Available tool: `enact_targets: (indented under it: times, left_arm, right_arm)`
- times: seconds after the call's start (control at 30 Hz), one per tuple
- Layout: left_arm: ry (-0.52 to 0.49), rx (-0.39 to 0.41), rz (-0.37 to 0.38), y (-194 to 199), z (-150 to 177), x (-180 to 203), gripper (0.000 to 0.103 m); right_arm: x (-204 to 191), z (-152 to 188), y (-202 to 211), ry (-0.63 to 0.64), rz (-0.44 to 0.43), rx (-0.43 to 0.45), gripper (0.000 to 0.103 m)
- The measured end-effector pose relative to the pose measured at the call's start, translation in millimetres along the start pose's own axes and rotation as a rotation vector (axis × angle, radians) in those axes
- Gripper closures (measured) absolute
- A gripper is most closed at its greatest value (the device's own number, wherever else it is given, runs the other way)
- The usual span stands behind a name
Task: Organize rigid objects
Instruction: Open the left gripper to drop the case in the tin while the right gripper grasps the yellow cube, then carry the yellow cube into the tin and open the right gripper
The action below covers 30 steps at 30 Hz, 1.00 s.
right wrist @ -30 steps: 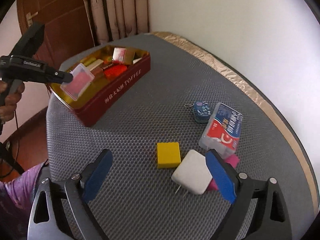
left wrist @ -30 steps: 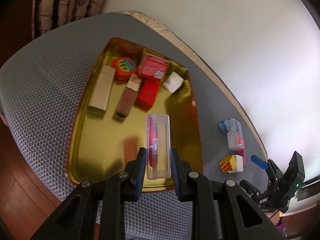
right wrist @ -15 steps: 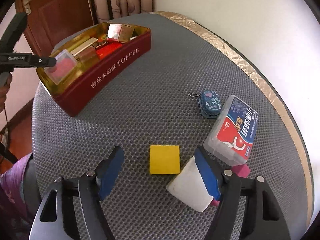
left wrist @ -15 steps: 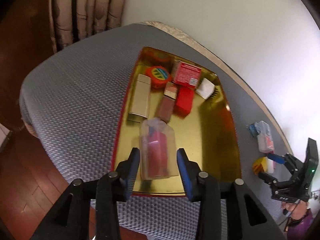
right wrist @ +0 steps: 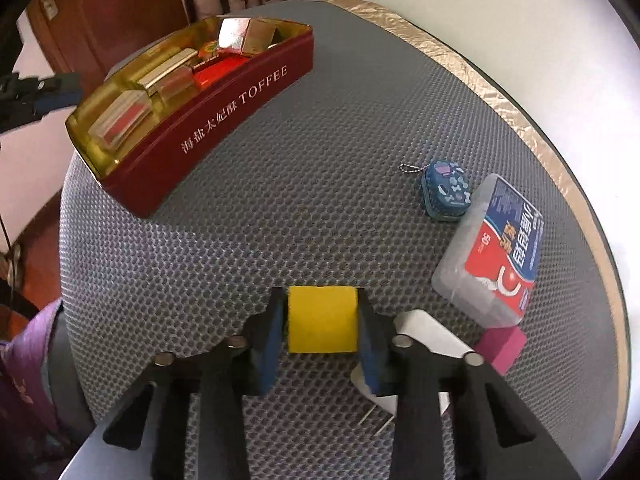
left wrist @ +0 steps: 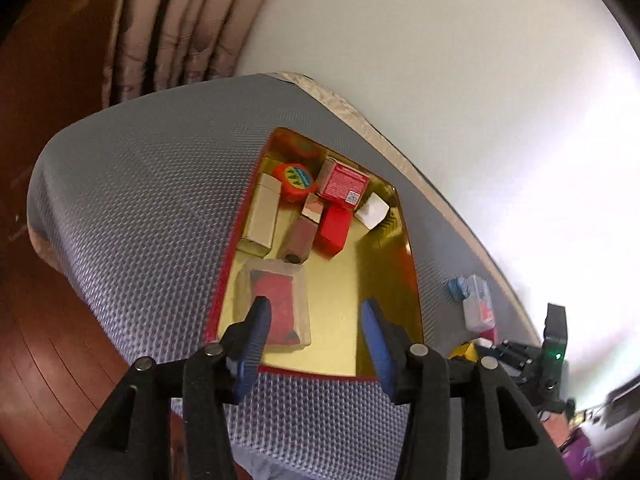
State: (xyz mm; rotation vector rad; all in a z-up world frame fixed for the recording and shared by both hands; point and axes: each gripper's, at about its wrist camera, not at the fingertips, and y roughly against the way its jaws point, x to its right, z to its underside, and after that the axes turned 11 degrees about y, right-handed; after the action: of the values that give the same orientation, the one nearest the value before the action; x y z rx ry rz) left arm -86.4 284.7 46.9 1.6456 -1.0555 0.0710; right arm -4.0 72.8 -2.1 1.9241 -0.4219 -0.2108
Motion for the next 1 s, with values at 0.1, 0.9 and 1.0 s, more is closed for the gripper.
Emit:
enact_targets:
  times: [0.1,0.9,1.0]
  left_arm:
    - [-0.019,0.029,-0.044,10,5,-2,0.054]
    - [-0.189,0.119,-0.148,28,24,2,0.044]
    - [-0.211,0.083,-0.142,22,29,6,0.044]
  right_arm:
    - [0,-6,13,-0.038,-0.023,0.041,0.075]
    - [-2,-64,40,-0.007,-0.041,0.055,0.039]
    - [2,-40,25,0.004,-0.033,-0.036,0.05]
